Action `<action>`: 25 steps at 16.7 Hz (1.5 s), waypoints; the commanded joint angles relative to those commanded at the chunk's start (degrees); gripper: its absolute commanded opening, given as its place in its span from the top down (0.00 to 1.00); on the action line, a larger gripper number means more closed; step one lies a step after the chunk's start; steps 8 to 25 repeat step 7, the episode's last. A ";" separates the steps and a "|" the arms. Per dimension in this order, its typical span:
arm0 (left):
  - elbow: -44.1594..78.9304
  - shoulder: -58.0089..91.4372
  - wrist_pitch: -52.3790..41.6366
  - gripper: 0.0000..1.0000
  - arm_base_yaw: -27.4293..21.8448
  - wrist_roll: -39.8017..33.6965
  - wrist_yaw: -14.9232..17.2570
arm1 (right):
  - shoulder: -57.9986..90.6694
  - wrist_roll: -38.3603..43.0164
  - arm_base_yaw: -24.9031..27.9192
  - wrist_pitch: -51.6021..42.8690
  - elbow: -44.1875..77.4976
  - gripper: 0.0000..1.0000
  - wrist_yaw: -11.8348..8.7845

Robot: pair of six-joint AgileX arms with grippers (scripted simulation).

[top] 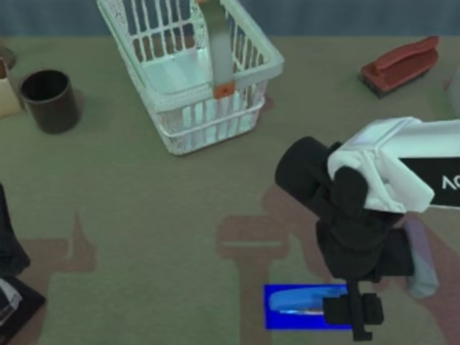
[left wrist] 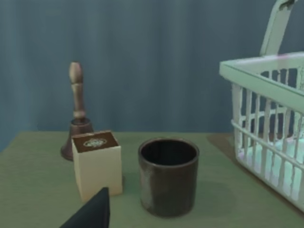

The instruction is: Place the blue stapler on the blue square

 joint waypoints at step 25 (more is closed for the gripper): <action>0.00 0.00 0.00 0.00 0.00 0.00 0.00 | 0.00 0.00 0.00 0.00 0.00 0.00 0.00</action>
